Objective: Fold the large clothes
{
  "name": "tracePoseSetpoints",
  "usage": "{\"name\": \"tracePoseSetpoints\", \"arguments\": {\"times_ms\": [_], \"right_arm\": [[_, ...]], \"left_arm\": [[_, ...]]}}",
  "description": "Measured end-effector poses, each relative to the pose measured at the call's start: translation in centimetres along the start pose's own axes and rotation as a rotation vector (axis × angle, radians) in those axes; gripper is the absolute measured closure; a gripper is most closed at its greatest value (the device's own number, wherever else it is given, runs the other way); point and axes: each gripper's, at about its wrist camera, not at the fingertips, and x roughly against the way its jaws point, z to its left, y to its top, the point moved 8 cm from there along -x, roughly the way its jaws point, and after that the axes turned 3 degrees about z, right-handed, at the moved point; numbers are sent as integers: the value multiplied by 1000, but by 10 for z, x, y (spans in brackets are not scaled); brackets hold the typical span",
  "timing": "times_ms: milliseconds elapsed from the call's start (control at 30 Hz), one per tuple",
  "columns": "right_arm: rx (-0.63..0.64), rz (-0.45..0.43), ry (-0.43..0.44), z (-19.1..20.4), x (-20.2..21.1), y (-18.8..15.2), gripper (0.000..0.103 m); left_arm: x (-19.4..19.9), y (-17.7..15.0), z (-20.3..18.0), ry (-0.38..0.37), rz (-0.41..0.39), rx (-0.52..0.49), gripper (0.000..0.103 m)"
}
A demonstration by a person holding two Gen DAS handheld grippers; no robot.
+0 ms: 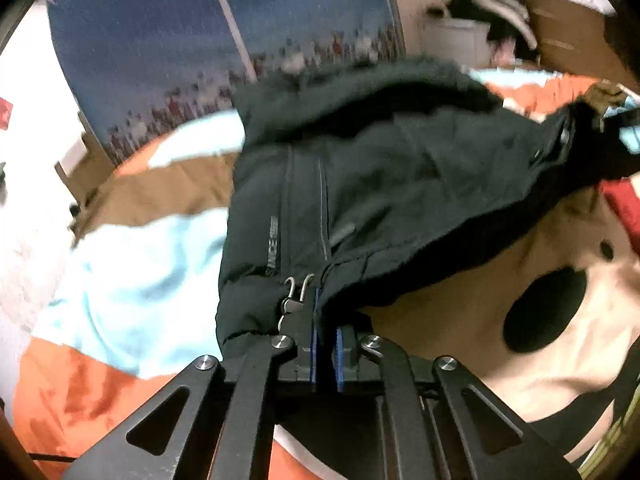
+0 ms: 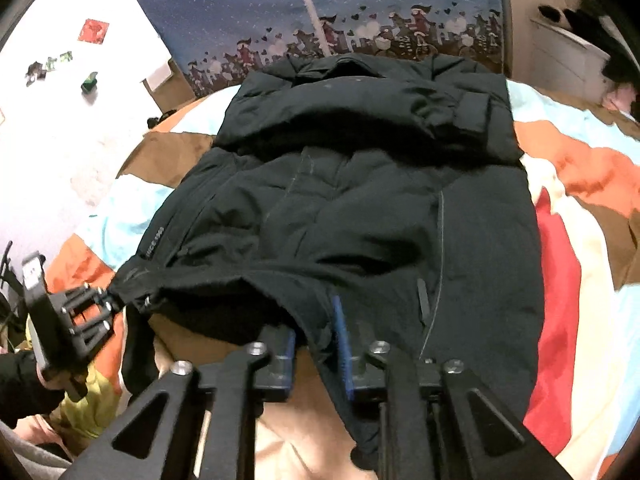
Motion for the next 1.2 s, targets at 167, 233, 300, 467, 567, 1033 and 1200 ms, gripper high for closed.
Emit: {"name": "tracePoseSetpoints", "arguments": {"times_ms": [167, 233, 300, 467, 567, 1033, 1200], "right_arm": [[28, -86, 4, 4, 36, -21, 96], [42, -99, 21, 7, 51, -29, 96], [66, -112, 20, 10, 64, -33, 96], [93, -141, 18, 15, 93, -27, 96], [116, -118, -2, 12, 99, -6, 96], [255, -17, -237, -14, 98, 186, 97], [236, -130, -269, -40, 70, 235, 97]], "left_arm": [[48, 11, -5, -10, -105, 11, 98], [61, 10, -7, -36, -102, 32, 99], [72, 13, -9, -52, -111, 42, 99], [109, 36, -13, -76, -153, 17, 99], [113, 68, -11, -87, -157, -24, 99], [51, 259, 38, 65, -104, -22, 99], [13, 288, 49, 117, -157, 4, 99]]}}
